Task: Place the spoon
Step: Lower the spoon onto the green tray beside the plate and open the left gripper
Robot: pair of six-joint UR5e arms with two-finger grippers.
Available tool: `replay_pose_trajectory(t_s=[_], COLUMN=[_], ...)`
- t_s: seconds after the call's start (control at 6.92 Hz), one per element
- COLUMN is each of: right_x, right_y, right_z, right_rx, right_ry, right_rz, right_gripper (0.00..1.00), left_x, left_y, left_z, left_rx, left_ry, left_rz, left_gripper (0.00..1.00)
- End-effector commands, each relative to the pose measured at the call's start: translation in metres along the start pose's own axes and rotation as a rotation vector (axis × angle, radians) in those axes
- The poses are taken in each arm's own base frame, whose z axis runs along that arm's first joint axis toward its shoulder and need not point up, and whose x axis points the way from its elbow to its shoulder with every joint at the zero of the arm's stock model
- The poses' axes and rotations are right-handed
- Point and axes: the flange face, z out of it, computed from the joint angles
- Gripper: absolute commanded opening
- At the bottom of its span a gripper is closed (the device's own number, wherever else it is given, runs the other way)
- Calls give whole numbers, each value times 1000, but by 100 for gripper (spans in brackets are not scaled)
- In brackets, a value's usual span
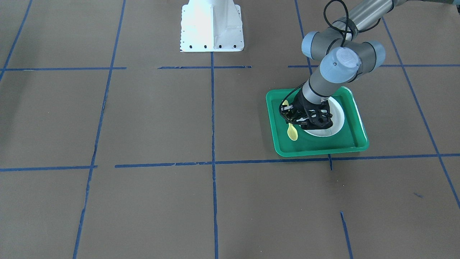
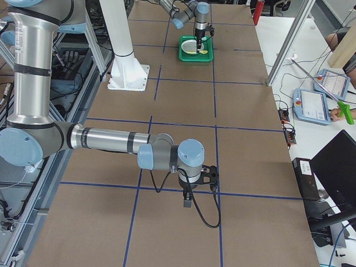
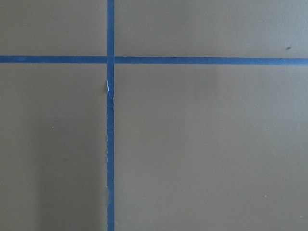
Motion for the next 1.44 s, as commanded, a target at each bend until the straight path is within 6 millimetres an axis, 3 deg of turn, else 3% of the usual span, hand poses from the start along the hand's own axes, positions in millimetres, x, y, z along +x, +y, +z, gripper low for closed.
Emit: replay_pose_trajectory(t_s=[0.0,0.29,0.43,0.58,0.87,1.01,1.3], right_x=[0,0,0,0,0,0,0], right_y=[0,0,0,0,0,0,0], right_z=[0,0,0,0,0,0,0], right_rx=[-1,1,1,-1,-1,-1,-1], right_ry=[0,0,0,0,0,0,0], right_rz=[0,-1,-1,0,0,-1,0], right_gripper=[100,100,100,100,100,100,100], left_x=[-1,-1,-2,-2,-1,1,0], left_y=[9,11,11,11,11,12,10], left_z=[15,17,17,16,14,11,8], left_rx=[-19,-23,-23,-22,-19,-16,-10], left_ry=[-6,-6,-7,-5,-3,2,2], left_rz=[6,11,13,18,24,25,23], left_gripper=[0,0,11,49,95,100,100])
